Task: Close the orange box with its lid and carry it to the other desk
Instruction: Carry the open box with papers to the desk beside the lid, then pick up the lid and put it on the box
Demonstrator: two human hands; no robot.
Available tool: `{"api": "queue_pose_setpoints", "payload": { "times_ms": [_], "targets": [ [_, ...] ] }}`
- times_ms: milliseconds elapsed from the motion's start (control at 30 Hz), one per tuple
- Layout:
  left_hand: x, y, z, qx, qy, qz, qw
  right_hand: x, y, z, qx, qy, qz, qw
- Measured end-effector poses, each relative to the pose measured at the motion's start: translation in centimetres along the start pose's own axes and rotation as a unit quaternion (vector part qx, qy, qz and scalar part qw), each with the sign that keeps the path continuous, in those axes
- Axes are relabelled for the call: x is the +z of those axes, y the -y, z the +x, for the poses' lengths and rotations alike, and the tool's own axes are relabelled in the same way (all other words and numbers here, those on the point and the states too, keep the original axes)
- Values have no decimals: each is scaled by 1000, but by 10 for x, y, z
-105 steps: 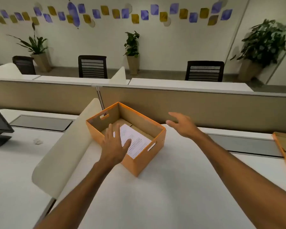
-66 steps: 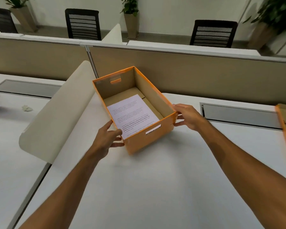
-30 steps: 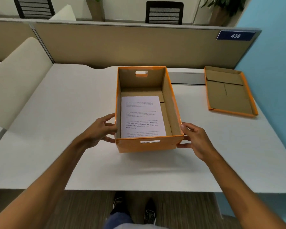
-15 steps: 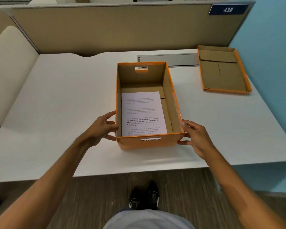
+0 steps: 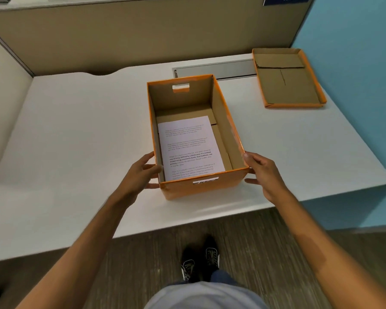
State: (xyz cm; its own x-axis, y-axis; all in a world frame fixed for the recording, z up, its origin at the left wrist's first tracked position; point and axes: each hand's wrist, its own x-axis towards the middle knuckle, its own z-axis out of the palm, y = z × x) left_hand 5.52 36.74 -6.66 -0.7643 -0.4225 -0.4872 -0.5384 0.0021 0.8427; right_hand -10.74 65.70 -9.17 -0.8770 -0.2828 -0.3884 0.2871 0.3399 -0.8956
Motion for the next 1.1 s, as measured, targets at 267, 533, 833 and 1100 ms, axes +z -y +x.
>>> {"api": "queue_pose_setpoints", "payload": {
  "times_ms": [267, 533, 833, 1100],
  "targets": [
    [9, 7, -7, 26, -105, 50, 993, 2, 0, -7, -30, -17, -22, 999],
    [28, -48, 1, 197, -185, 124, 955, -19, 10, 14, -73, -75, -74, 992],
    [113, -115, 44, 271, -129, 135, 944, -79, 29, 67, -119, -81, -108, 984],
    [217, -181, 109, 274, -99, 107, 951, -159, 39, 150, -169, -61, -154, 972]
  ]
}}
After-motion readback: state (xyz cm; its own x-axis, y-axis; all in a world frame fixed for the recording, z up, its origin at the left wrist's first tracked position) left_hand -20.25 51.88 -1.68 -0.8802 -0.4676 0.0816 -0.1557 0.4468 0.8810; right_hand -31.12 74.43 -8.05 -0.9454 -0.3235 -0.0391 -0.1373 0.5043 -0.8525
